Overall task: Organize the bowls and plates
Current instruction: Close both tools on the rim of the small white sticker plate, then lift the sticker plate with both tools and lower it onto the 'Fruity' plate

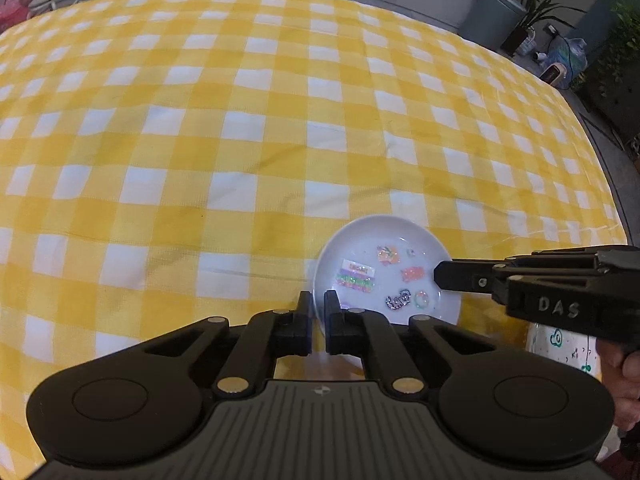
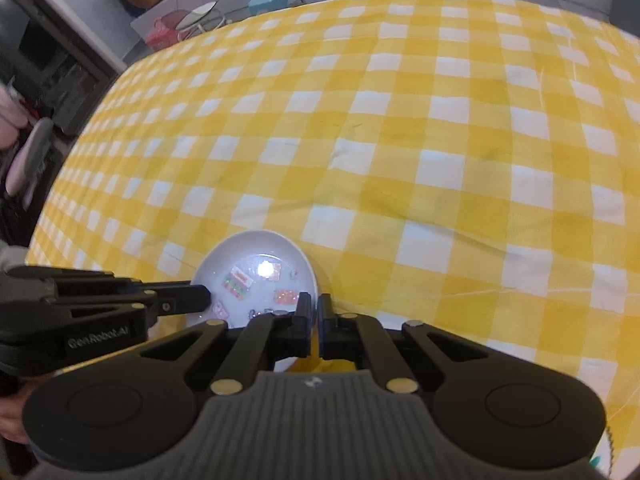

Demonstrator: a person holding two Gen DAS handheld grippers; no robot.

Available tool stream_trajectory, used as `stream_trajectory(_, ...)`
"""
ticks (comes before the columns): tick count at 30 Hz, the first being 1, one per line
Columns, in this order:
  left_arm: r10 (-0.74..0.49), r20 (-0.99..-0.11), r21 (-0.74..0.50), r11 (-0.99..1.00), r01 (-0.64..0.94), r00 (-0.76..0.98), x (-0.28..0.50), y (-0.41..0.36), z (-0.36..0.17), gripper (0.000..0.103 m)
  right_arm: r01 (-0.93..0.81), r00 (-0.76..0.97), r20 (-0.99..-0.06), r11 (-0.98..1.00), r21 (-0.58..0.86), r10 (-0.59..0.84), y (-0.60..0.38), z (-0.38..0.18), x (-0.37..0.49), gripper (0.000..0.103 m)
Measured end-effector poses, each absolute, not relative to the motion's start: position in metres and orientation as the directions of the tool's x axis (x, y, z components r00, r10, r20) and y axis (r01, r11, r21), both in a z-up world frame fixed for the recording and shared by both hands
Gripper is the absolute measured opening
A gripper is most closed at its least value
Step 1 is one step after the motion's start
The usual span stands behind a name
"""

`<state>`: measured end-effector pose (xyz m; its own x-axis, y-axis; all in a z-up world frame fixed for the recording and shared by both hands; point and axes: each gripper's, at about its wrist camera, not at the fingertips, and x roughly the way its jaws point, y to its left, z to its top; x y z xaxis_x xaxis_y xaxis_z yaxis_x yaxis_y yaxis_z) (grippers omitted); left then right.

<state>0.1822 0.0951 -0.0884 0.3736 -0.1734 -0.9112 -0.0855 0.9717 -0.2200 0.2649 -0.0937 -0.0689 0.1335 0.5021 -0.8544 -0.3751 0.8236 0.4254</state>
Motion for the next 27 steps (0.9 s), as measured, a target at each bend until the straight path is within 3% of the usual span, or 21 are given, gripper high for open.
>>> stream_trajectory(12, -0.235, -0.862, -0.286, 0.957, -0.048, 0.449, 0.197, 0.071, -0.05, 0.002, -0.239, 0.249, -0.807, 0.841, 0.485, 0.536, -0.143, -0.045, 0.259, 0.0)
stream_trajectory(27, -0.312, -0.847, -0.246, 0.948, 0.203, 0.43, 0.184, -0.026, -0.019, 0.002, -0.057, 0.421, -0.766, 0.857, 0.512, 0.486, -0.254, 0.007, 0.202, 0.0)
